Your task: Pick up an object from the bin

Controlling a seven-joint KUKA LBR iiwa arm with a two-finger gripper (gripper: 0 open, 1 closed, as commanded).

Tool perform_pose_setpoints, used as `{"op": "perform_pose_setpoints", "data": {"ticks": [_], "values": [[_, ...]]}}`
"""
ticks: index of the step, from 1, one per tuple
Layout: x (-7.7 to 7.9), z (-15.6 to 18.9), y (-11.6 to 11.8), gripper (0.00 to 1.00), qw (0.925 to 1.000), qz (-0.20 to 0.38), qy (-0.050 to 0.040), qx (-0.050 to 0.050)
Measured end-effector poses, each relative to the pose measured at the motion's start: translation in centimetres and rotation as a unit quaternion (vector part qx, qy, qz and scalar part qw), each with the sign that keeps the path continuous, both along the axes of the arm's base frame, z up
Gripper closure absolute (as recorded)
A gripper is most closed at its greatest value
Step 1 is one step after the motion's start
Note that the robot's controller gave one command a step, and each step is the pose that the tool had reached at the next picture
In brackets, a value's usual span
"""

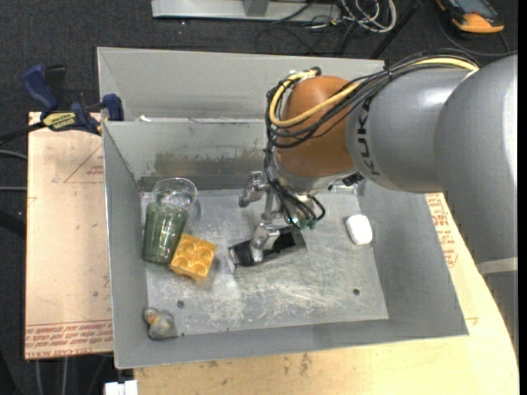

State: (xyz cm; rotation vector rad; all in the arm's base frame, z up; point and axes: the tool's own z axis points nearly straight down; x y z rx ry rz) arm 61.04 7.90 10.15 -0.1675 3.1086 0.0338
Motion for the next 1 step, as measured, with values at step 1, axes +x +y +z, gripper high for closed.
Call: {"op": "perform_pose_setpoints", "data": {"ticks": [1], "values": [[0.00, 0.00, -0.01, 0.00, 1.0000, 0.000, 0.0001, 0.000]]}}
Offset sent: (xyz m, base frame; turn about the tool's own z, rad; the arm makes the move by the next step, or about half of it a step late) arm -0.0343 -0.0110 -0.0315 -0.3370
